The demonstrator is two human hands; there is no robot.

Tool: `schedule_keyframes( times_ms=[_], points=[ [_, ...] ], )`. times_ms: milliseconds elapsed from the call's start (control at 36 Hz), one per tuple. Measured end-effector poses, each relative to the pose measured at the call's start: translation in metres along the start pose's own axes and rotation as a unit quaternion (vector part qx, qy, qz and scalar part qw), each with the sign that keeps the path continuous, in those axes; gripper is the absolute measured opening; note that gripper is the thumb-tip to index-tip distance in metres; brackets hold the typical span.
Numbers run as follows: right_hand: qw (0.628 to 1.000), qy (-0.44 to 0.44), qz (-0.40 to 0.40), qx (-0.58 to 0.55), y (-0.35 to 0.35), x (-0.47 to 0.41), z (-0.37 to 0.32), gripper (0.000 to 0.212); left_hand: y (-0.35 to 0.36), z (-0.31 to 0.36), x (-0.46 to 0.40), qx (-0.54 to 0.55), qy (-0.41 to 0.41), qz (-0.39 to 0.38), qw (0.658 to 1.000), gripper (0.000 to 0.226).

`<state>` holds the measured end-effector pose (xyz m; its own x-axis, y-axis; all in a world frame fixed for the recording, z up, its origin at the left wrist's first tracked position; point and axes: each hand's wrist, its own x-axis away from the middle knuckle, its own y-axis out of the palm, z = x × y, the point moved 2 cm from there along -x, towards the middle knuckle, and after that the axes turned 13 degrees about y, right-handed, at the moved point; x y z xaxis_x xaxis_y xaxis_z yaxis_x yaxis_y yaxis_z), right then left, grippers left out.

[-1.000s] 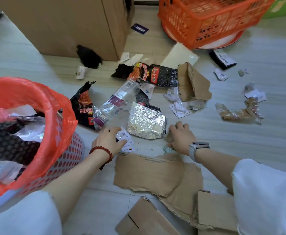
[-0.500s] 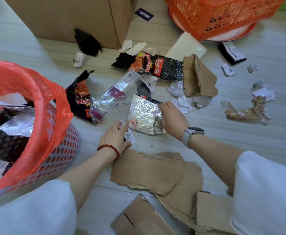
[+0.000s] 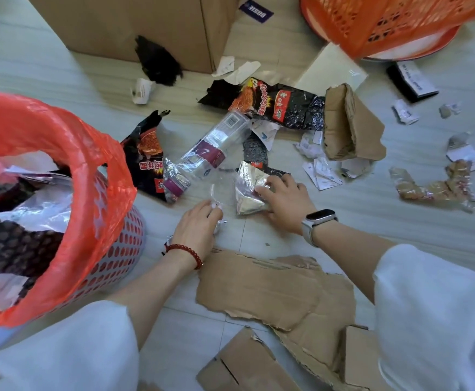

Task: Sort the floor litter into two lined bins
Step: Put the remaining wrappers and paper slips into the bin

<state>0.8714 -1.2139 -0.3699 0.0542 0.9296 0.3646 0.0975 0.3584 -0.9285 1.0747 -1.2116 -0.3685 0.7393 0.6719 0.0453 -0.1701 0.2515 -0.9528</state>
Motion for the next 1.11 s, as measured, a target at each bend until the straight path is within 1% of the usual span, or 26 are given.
schedule_keyframes(
  times_ms=[83,194,250,306,333,417,556,611,694,750,806,889,944,1028,1111],
  points=[
    [1.000,0.015,0.016,-0.002,0.000,0.006,0.005,0.045,0.002,0.000,0.002,0.000,-0.002,0.012,1.000,0.044],
    [0.999,0.036,0.017,-0.024,-0.002,0.013,0.010,0.044,-0.004,0.003,0.008,-0.017,-0.015,-0.004,1.000,0.044],
    [0.997,0.051,0.010,-0.057,-0.001,0.016,0.014,0.047,-0.008,0.004,0.009,-0.014,-0.015,-0.010,1.000,0.045],
    [0.991,0.074,-0.010,-0.108,0.000,0.019,0.020,0.048,-0.011,0.004,0.009,0.004,-0.022,0.002,1.000,0.042],
    [0.987,0.085,-0.018,-0.134,-0.001,0.021,0.024,0.047,-0.015,0.006,0.008,0.013,-0.032,0.010,0.999,0.042],
    [0.974,0.104,-0.029,-0.198,-0.007,0.026,0.034,0.042,-0.025,0.009,0.005,0.051,-0.089,-0.016,0.995,0.045],
    [0.955,0.087,-0.014,-0.283,-0.028,0.043,0.035,0.028,-0.049,0.024,-0.006,0.117,-0.138,-0.002,0.984,0.048],
    [0.951,0.080,-0.017,-0.297,-0.036,0.050,0.034,0.023,-0.055,0.029,-0.009,0.106,-0.139,-0.009,0.985,0.044],
    [0.953,0.066,-0.030,-0.295,-0.042,0.060,0.031,0.029,-0.048,0.026,-0.005,0.073,-0.113,-0.039,0.990,0.033],
    [0.955,0.061,-0.035,-0.287,-0.044,0.064,0.030,0.031,-0.041,0.020,0.000,0.077,-0.120,-0.064,0.988,0.030],
    [0.958,0.056,-0.041,-0.277,-0.044,0.065,0.028,0.030,-0.035,0.016,0.005,0.090,-0.136,-0.087,0.983,0.039],
    [0.961,0.055,-0.051,-0.265,-0.041,0.066,0.027,0.026,-0.031,0.013,0.007,0.114,-0.166,-0.126,0.971,0.070],
    [0.962,0.057,-0.053,-0.261,-0.039,0.064,0.027,0.022,-0.028,0.016,0.005,0.103,-0.180,-0.149,0.967,0.081],
    [0.963,0.067,-0.048,-0.258,-0.035,0.060,0.028,0.019,-0.021,0.023,0.000,0.065,-0.191,-0.163,0.966,0.086],
    [0.963,0.063,-0.044,-0.257,-0.032,0.057,0.027,0.022,-0.012,0.030,-0.006,0.047,-0.200,-0.147,0.967,0.085]
  ],
)
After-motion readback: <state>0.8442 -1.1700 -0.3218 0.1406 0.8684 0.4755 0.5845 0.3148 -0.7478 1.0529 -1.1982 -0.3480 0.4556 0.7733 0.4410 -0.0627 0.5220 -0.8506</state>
